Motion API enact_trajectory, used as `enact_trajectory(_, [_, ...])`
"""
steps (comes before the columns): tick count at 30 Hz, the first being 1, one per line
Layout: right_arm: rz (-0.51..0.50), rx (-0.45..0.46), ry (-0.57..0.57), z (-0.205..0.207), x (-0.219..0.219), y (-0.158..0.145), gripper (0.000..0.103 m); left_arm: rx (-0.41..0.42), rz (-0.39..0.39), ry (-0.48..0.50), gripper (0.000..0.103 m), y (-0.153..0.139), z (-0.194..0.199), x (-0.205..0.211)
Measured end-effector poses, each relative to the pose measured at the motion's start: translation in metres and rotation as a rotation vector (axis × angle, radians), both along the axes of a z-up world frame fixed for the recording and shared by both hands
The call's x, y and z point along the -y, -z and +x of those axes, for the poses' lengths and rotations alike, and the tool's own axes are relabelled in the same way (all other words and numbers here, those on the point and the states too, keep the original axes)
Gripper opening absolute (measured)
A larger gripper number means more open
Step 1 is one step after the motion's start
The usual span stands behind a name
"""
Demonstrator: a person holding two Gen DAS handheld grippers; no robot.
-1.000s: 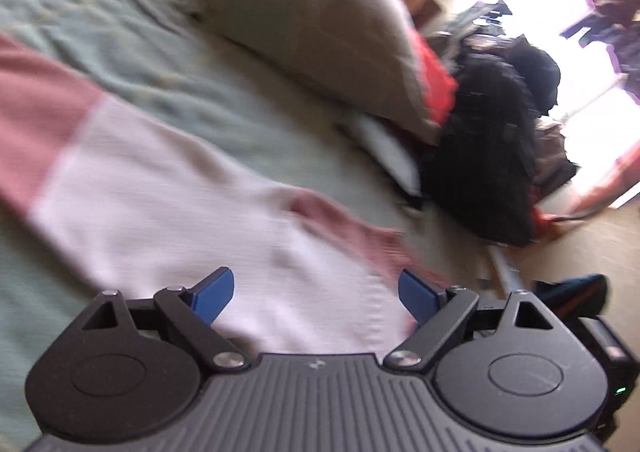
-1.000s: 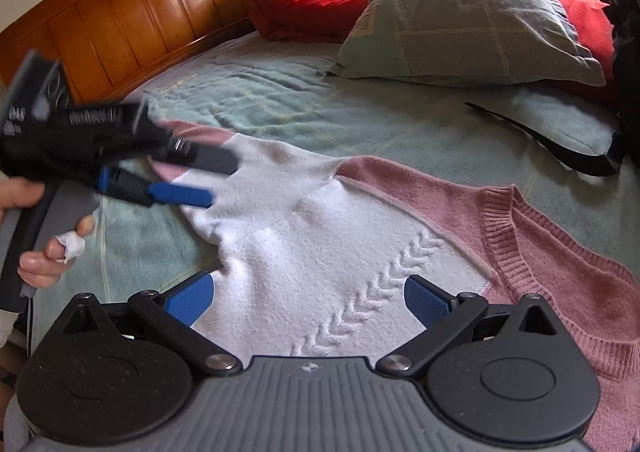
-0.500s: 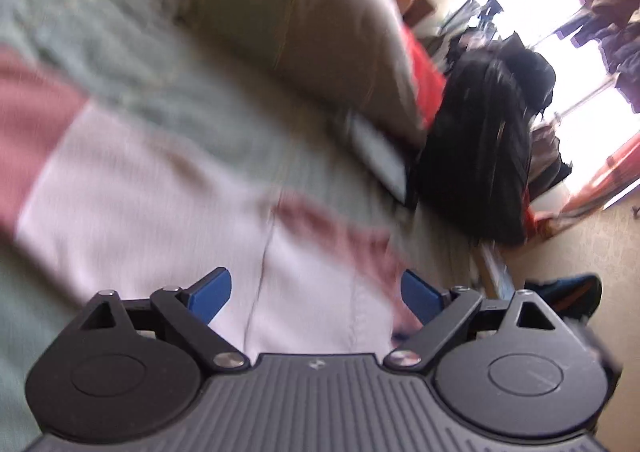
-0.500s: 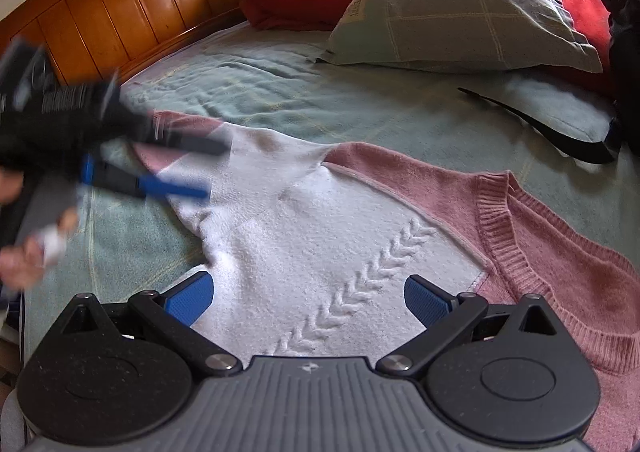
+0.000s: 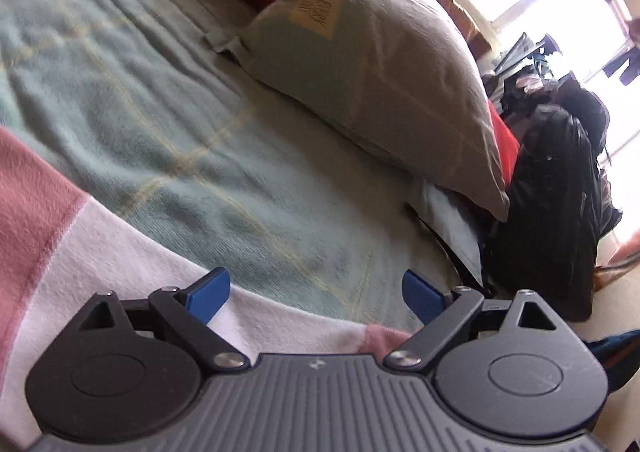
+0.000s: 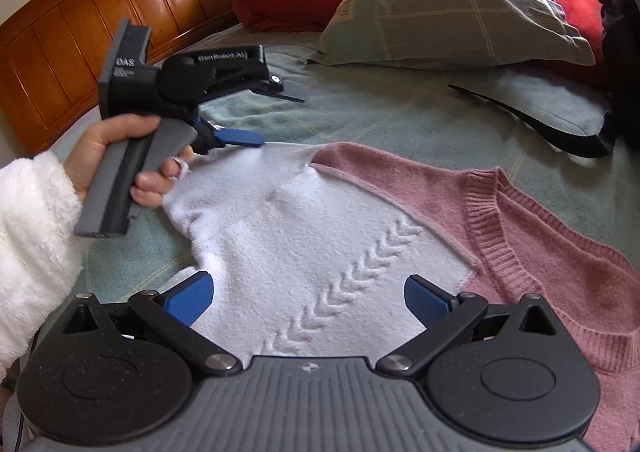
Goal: Fold clothes
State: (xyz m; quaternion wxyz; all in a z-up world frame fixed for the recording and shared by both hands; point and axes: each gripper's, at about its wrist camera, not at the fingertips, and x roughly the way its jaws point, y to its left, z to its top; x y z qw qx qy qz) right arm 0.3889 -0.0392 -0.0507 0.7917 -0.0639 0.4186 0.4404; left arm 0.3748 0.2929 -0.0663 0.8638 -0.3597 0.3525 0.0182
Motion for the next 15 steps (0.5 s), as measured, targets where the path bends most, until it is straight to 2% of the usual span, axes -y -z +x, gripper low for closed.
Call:
enact_trajectory(4, [0.019, -0.010, 0.008, 0.004, 0.014, -0.009, 0.103, 0.020, -0.072, 0.179, 0.094, -0.017, -0.005, 0.036])
enact_trajectory(6, [0.025, -0.004, 0.011, 0.004, 0.018, -0.013, 0.103, -0.002, -0.115, 0.279, 0.095, -0.016, -0.002, 0.057])
enact_trajectory(8, [0.028, 0.000, 0.010, 0.003, 0.018, -0.014, 0.103, -0.047, -0.101, 0.357, 0.095, -0.012, 0.004, 0.076])
enact_trajectory(10, [0.031, 0.001, 0.003, 0.003, 0.017, -0.015, 0.103, -0.097, -0.037, 0.376, 0.095, -0.004, 0.013, 0.088])
enact_trajectory(11, [0.031, -0.002, 0.000, 0.003, 0.017, -0.014, 0.103, -0.105, -0.028, 0.367, 0.095, 0.001, 0.018, 0.089])
enact_trajectory(15, [0.030, -0.020, -0.009, 0.007, 0.014, -0.009, 0.103, -0.070, -0.064, 0.305, 0.095, 0.017, 0.036, 0.081])
